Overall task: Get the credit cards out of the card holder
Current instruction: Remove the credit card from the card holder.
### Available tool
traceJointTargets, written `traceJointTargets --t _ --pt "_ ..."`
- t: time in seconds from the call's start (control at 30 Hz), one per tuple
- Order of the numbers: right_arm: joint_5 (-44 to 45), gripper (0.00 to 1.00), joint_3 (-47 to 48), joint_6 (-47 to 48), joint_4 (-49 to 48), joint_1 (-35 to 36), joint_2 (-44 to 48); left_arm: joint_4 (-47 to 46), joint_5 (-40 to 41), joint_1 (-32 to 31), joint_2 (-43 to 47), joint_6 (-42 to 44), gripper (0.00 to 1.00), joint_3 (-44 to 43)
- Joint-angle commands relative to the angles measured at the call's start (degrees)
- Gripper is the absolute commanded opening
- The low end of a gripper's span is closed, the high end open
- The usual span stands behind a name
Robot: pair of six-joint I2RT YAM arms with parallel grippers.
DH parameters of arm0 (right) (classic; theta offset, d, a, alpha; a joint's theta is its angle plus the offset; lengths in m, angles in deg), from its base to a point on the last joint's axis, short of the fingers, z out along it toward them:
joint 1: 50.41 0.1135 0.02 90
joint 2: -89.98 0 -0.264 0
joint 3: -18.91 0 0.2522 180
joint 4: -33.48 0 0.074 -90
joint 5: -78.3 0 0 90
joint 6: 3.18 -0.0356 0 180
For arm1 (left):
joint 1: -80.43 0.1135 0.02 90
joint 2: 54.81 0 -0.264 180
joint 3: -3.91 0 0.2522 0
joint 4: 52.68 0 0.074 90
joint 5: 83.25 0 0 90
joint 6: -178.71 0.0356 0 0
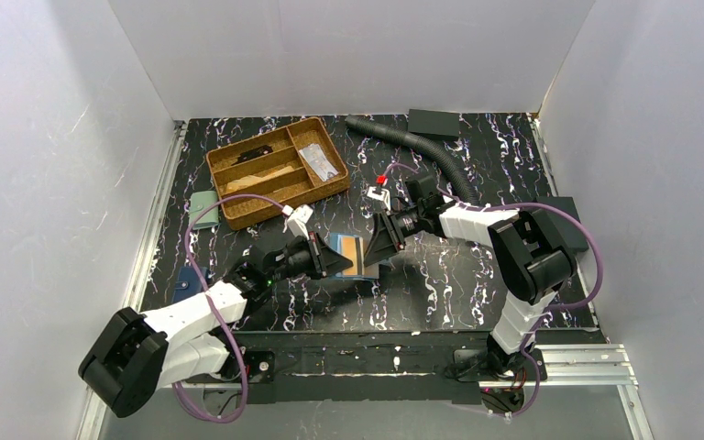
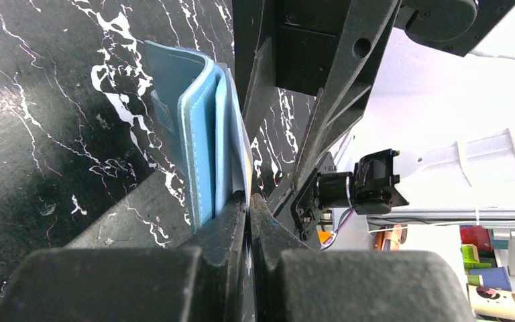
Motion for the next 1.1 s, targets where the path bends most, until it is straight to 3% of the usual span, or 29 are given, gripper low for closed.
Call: traceJointTargets --t 0.0,0.2,0.43,0.57,0.73,0.83,0.97,1.07 --pt "-4.55 0.48 3.36 4.89 5.66 0.13 0.36 -7.55 -1.87 0.25 -0.29 -1.26 0.00 0.63" --pt "-8.30 0.40 10.07 23.27 27.30 0.04 -2.57 -9.32 -1.86 0.26 -0.56 -2.12 0.00 1.28" --pt "-8.22 0.22 10.15 23.33 27.48 0.02 -2.20 -9.84 -1.38 0.26 -0.73 -2.69 0.00 2.10" --pt "-7.78 0.01 10.17 23.38 27.45 0.04 -2.35 -9.84 -0.82 0.45 -0.61 -3.12 0.00 2.33" --pt "-6.58 0.01 9.92 23.38 27.24 -0.05 -2.26 -9.84 -0.15 1.58 0.66 -5.03 0.25 3.68" --pt "-5.65 0.01 9.73 23.26 26.95 -0.05 -2.27 -9.84 -1.17 2.55 0.88 -6.22 0.33 4.24" --pt "-4.47 0.01 8.89 21.00 24.52 -0.05 -2.27 -9.84 -1.64 3.35 0.87 -7.14 0.28 4.56" --pt "-3.59 0.01 7.70 17.56 20.75 -0.05 -2.13 -9.97 -2.33 3.74 0.87 -7.16 0.15 4.56"
